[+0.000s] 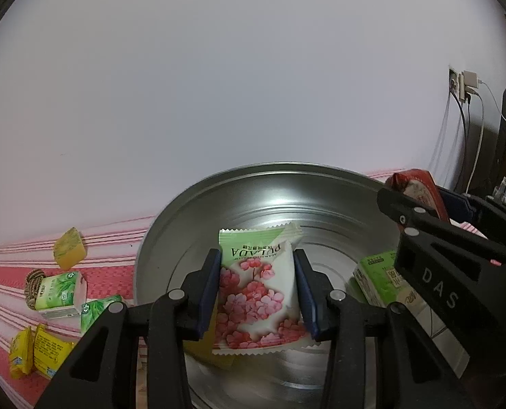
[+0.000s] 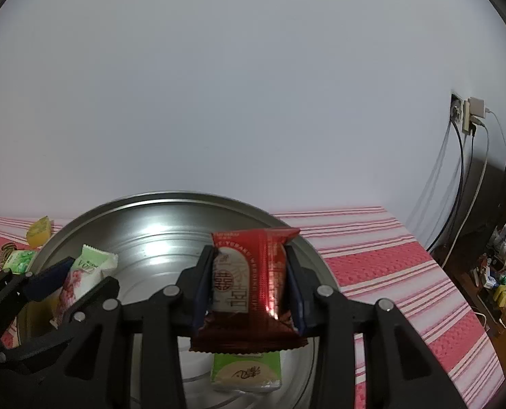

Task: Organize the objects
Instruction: 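Open both grippers to drop the pastry bag and red cake into the tin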

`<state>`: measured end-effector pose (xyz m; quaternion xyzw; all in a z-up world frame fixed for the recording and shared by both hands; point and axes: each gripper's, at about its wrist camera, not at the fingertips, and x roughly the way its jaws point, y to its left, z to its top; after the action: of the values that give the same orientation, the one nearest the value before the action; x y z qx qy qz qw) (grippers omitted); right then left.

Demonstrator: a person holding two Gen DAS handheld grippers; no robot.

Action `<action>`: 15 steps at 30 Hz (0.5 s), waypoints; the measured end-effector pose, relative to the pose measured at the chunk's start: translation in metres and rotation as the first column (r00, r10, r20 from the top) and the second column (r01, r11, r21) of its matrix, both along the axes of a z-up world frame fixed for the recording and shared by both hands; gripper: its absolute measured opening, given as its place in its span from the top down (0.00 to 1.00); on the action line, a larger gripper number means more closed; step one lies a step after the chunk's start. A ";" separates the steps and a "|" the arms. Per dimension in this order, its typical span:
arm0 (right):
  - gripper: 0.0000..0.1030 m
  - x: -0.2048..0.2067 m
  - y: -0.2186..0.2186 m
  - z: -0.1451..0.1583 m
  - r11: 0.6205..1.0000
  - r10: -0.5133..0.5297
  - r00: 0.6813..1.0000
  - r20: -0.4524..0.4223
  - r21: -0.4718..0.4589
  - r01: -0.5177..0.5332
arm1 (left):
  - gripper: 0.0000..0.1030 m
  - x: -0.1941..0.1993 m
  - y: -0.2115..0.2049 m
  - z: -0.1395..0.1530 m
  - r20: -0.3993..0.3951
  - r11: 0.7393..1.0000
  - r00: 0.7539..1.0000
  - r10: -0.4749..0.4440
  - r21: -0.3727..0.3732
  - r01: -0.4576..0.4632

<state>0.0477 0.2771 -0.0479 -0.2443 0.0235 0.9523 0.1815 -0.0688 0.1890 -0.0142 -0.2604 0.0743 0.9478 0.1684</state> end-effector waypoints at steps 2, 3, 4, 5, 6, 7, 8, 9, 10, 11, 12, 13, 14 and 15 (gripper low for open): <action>0.62 0.000 0.002 -0.001 1.000 0.000 1.000 0.002 -0.006 0.000 | 0.57 0.001 0.001 0.000 -0.010 1.000 1.000 0.001 -0.008 -0.001; 0.62 0.000 0.002 -0.002 1.000 0.000 1.000 0.003 -0.007 0.000 | 0.57 0.001 0.001 0.000 -0.012 1.000 1.000 0.000 -0.010 0.000; 0.62 0.001 0.001 -0.001 1.000 0.000 1.000 0.004 -0.007 0.000 | 0.56 0.001 0.001 0.000 -0.014 1.000 1.000 0.001 -0.010 -0.001; 0.62 0.001 0.001 -0.001 1.000 -0.001 1.000 0.006 -0.006 0.001 | 0.56 0.002 0.000 0.001 -0.019 1.000 1.000 0.004 -0.009 -0.004; 0.62 0.001 0.001 -0.002 1.000 0.000 1.000 0.007 -0.006 0.000 | 0.56 0.003 0.000 0.001 -0.024 1.000 1.000 0.004 -0.006 -0.004; 0.61 0.002 0.001 -0.002 1.000 0.000 1.000 0.008 -0.006 0.000 | 0.55 0.011 0.003 0.006 -0.030 1.000 1.000 0.001 -0.002 -0.001; 0.60 0.002 0.001 -0.001 1.000 -0.001 1.000 0.007 -0.007 0.001 | 0.54 0.012 0.004 0.007 -0.033 1.000 0.999 -0.002 0.000 0.002; 0.57 0.002 0.001 -0.002 1.000 -0.002 1.000 0.007 -0.008 0.002 | 0.50 0.013 0.004 0.007 -0.033 1.000 0.999 -0.013 0.003 0.014; 0.53 0.003 0.001 -0.001 1.000 -0.003 1.000 0.007 -0.008 0.003 | 0.40 0.014 0.003 0.007 -0.034 1.000 0.999 -0.020 0.005 0.020; 0.51 0.003 0.001 -0.001 0.999 0.050 0.999 0.006 -0.012 -0.049 | 0.34 0.016 0.003 0.008 -0.045 1.000 0.999 -0.017 0.004 0.017; 0.40 0.004 0.001 -0.001 0.999 0.045 0.999 0.000 -0.012 -0.045 | 0.23 0.019 0.003 0.010 -0.062 1.000 0.998 -0.010 0.003 0.010; 0.28 0.005 0.001 0.000 0.999 0.039 0.999 -0.005 -0.013 -0.039 | 0.18 0.023 0.002 0.012 -0.084 1.000 0.996 -0.002 0.002 0.002; 0.24 0.008 0.001 0.002 0.999 0.031 0.999 -0.021 -0.012 -0.031 | 0.16 0.026 0.001 0.015 -0.115 1.000 0.993 0.010 0.002 -0.009; 0.21 0.010 0.001 0.004 1.000 0.027 0.999 -0.033 -0.008 -0.027 | 0.14 0.030 0.001 0.018 -0.142 1.000 0.990 0.020 -0.011 -0.022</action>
<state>0.0580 0.2780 -0.0443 -0.2296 0.0272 0.9584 0.1673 -0.0392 0.1898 0.0034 -0.1942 0.0893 0.9651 0.1511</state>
